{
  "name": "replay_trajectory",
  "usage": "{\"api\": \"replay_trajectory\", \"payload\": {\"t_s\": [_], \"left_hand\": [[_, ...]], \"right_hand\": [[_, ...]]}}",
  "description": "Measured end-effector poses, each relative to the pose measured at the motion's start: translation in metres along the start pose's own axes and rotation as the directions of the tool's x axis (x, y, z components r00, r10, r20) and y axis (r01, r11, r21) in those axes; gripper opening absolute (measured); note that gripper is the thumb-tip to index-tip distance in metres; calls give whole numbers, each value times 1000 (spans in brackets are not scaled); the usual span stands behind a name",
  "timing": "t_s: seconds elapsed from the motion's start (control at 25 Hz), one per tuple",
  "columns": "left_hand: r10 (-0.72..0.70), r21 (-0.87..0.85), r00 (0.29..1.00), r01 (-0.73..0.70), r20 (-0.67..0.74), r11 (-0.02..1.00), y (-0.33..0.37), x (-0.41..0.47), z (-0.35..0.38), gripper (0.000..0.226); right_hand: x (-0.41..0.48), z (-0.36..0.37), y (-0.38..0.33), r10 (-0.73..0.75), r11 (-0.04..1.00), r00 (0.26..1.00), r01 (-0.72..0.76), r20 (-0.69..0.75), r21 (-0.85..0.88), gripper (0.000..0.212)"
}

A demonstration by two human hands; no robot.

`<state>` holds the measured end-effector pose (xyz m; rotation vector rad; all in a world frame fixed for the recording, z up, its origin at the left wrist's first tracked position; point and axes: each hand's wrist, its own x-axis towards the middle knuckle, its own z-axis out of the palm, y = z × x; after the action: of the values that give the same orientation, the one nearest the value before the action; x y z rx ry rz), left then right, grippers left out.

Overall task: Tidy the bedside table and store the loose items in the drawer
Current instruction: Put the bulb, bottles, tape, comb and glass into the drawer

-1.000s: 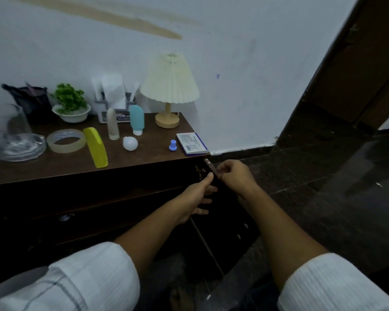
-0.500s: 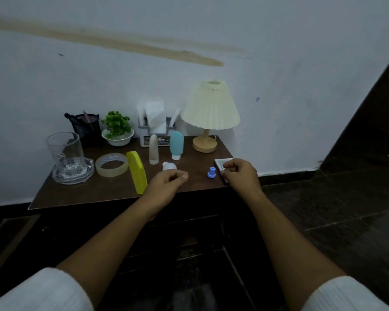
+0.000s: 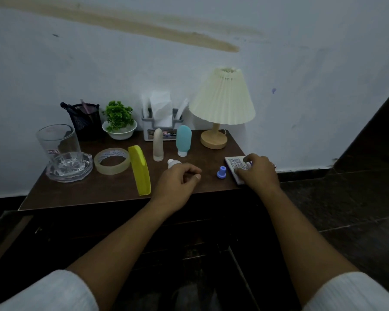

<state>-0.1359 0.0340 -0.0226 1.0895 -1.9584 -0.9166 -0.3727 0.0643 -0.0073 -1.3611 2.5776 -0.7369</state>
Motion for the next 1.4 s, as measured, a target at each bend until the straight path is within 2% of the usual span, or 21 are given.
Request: {"api": "replay_trajectory", "payload": {"t_s": [0.2, 0.4, 0.52, 0.64, 0.76, 0.88, 0.96, 1.08, 1.2, 1.4], "left_hand": [[70, 102, 997, -71, 16, 992, 12, 16, 33, 22], [86, 327, 994, -105, 73, 939, 11, 40, 63, 43], [93, 370, 995, -100, 37, 923, 7, 51, 77, 37], [69, 364, 998, -67, 6, 929, 8, 55, 81, 22], [26, 282, 999, -31, 20, 959, 14, 43, 74, 16], [27, 160, 999, -34, 47, 987, 17, 17, 61, 11], [30, 129, 995, -42, 93, 991, 16, -5, 51, 9], [9, 173, 982, -43, 189, 984, 7, -33, 41, 8], [-37, 192, 969, -11, 244, 981, -3, -48, 43, 5], [-141, 212, 959, 88, 247, 973, -26, -51, 61, 7]], "right_hand": [[-6, 2, 8, -21, 985, 989, 45, 148, -166, 71], [-15, 0, 8, -44, 960, 992, 75, 118, -269, 73], [-21, -1, 7, -49, 961, 995, 70, 87, -269, 76], [-27, -1, 5, -58, 958, 995, 77, 75, -275, 81], [-39, -9, 5, -83, 967, 988, 111, 129, -230, 81], [-56, -26, 10, -105, 976, 965, 147, 241, -162, 67], [-72, -40, 16, -85, 992, 932, 111, 353, -54, 61], [-94, -54, 27, -67, 998, 877, 58, 475, 33, 53], [-106, -50, 32, -63, 997, 826, 76, 560, -1, 48], [-104, -5, 36, -36, 997, 841, 68, 540, -41, 52]]}}
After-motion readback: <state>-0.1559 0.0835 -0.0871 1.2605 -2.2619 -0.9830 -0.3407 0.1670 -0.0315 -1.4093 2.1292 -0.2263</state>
